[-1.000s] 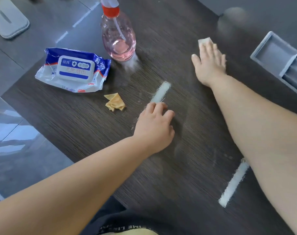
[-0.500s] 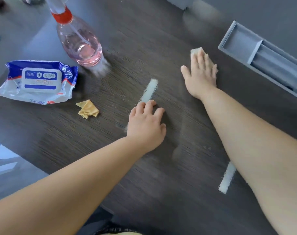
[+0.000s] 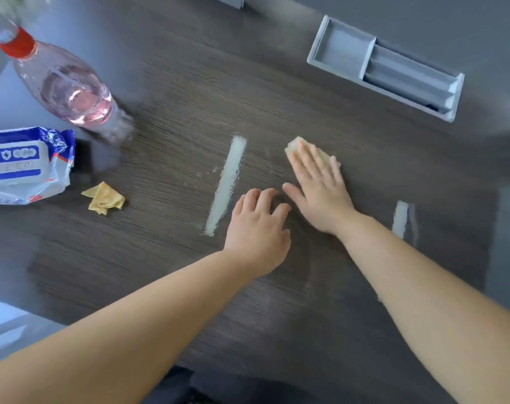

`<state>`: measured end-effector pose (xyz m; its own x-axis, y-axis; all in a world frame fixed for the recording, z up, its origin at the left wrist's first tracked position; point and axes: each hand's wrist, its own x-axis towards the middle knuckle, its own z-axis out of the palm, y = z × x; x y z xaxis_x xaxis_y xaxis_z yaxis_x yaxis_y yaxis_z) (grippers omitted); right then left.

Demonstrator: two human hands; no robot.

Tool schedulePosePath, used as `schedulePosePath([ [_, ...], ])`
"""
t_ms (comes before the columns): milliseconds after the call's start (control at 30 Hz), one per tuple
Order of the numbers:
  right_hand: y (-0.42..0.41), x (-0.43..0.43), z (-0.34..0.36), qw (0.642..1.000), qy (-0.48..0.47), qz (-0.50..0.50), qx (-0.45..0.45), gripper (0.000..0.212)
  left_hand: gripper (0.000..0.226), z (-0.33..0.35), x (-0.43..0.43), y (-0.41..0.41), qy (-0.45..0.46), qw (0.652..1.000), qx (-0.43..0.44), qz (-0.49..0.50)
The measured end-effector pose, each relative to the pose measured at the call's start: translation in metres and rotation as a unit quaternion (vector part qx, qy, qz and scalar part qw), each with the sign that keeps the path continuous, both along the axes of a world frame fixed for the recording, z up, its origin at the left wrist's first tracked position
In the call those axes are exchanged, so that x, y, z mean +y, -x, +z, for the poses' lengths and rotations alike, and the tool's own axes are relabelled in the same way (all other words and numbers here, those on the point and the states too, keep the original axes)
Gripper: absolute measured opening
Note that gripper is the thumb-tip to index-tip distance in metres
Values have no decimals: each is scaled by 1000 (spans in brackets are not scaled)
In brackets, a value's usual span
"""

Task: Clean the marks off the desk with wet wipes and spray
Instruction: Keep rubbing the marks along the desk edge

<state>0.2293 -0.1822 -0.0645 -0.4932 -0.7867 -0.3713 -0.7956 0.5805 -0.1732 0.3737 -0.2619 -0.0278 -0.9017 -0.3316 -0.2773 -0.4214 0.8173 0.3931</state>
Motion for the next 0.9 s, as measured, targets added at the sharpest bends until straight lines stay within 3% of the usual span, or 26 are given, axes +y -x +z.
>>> schedulePosePath([
  [67, 10, 32, 1, 1000, 5, 29, 7, 67, 41, 1, 8, 0, -1, 1000, -11, -25],
  [133, 44, 61, 2, 994, -12, -104, 13, 60, 44, -2, 16, 0, 2, 999, -10, -47],
  [200, 70, 84, 5, 962, -31, -272, 11, 58, 45, -3, 24, 1, 20, 998, -6, -60],
  [267, 62, 90, 7, 939, -37, -342, 18, 59, 45, -3, 36, 3, 8, 997, -6, -72],
  [333, 24, 90, 5, 956, -40, -289, 28, 62, 41, -3, 46, 5, 8, 996, -15, -90],
  [433, -22, 111, 7, 993, -16, -116, 2, 66, 41, -5, 54, 8, 31, 995, -16, -90],
  [500, -2, 138, 8, 994, -21, -109, 8, 64, 43, -6, 55, 7, 38, 994, -31, -101],
  [567, 34, 165, 10, 970, -39, -239, 5, 60, 48, -8, 57, 7, 39, 994, -31, -100],
  [633, 63, 175, 10, 920, -42, -390, 2, 58, 50, -8, 61, 10, 57, 994, -37, -89],
  [700, 62, 158, 7, 891, -50, -451, 13, 61, 51, -7, 67, 14, 65, 994, -52, -73],
  [767, 36, 133, 4, 925, -51, -375, 20, 63, 53, -7, 76, 18, 72, 993, -60, -74],
  [833, 10, 121, 4, 976, -18, -215, 4, 64, 57, -8, 85, 22, 69, 990, -66, -105],
  [900, 19, 132, 6, 990, -9, -141, 3, 62, 58, -8, 93, 29, 62, 985, -62, -150],
])
